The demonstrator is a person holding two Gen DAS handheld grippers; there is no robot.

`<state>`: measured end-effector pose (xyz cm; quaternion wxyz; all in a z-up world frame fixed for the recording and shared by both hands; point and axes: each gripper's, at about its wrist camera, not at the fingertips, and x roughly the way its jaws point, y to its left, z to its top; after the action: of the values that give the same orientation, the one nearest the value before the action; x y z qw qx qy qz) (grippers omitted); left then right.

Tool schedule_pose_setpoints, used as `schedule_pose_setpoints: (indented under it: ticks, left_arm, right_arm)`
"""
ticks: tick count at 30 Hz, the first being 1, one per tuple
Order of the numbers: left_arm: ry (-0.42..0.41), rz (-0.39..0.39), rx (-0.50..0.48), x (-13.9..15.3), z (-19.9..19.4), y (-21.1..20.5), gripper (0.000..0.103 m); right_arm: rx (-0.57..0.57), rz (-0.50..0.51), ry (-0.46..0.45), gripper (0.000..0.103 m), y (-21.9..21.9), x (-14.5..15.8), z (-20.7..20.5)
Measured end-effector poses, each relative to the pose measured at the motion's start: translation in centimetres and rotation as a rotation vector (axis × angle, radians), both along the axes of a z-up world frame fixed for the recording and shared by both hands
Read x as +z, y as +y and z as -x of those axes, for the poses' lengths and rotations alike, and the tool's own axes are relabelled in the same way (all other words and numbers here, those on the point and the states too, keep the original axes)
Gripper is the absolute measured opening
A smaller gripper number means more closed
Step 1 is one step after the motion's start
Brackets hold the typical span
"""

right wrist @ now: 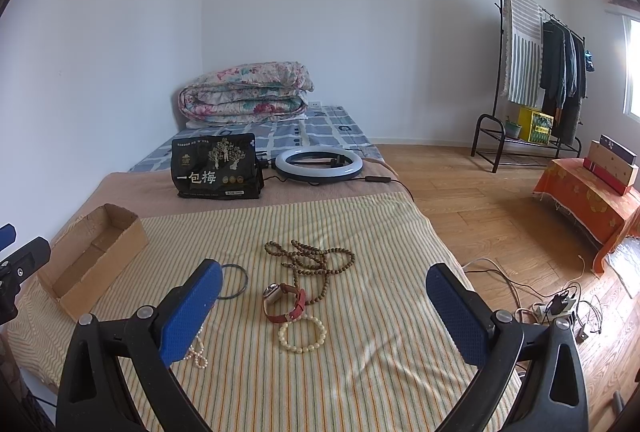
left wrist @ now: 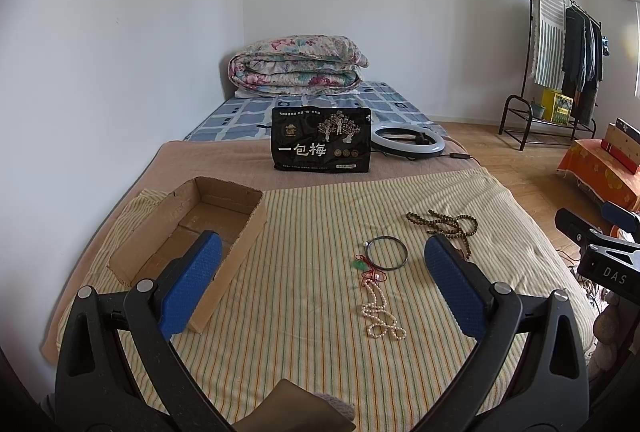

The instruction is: Organize jewelry

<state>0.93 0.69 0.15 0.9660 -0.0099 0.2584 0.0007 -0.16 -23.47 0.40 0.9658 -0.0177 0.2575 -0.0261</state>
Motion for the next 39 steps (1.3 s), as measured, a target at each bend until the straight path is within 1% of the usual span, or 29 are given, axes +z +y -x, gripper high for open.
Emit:
schedule_pose_setpoints:
  ticks: [7,14,16,17,18,25,29,32,34,36,39]
  left_arm:
    - [0.001,-0.002,-0.001,0.2,-0.2,0.4,0.103]
    - [0.002,-0.004,0.003,-0.1,-0.4,0.7,0.103]
    - [0.007,-0.006,0.005,-0.4,-0.8,1.0,0.103]
    - [0.011,-0.008,0.006,-1.8,-0.7,1.1,0.103]
    - [0.016,-0.008,0.008,-2.5,-0.6,1.2,0.103]
    - [0.036,-0.004,0.014,-2.5,-1.5,1.8,0.103]
    - [0.07,-0.01,-0.004,-3.0,-2.5,2.2,0.103]
    - [0.104,-0.003,-0.022,-3.6,-3.3,2.3,0.103]
    - [0.116,-0.008,-0.035,-4.1,-3.8,2.2,0.103]
    - [0.13,-0.021,-0.045,-4.7,-4.1,2.1,0.103]
    - [0.18,-0.001,-0.075,-5.9,-4.8,2.0,0.103]
  right_arm:
    - [-0.001,0.0,0.002,0.103,0.0,0.0,0.0]
    - [-0.004,-0.001,0.009,0.103,-0.1,-0.7,-0.2]
    - [-0.005,-0.002,0.011,0.103,-0.2,-0.9,-0.2]
    - [-0.006,-0.002,0.011,0.103,-0.3,-1.0,-0.3]
    - [-0.008,-0.001,0.012,0.103,-0.6,-1.0,-0.4]
    - [-0.033,-0.005,-0.002,0.103,-1.9,-1.3,-0.3]
    - [-0.031,-0.003,-0.046,0.103,-2.7,-1.6,-0.1]
    - [-0.015,0.005,-0.056,0.103,-3.1,-1.9,-0.1]
    - [-0.004,0.018,-0.039,0.103,-3.3,-2.4,-0.5]
    - [0.012,0.009,-0.004,0.103,-3.8,-3.0,-1.0]
    - [0.031,-0.018,0.038,0.103,-4.5,-3.9,-1.5]
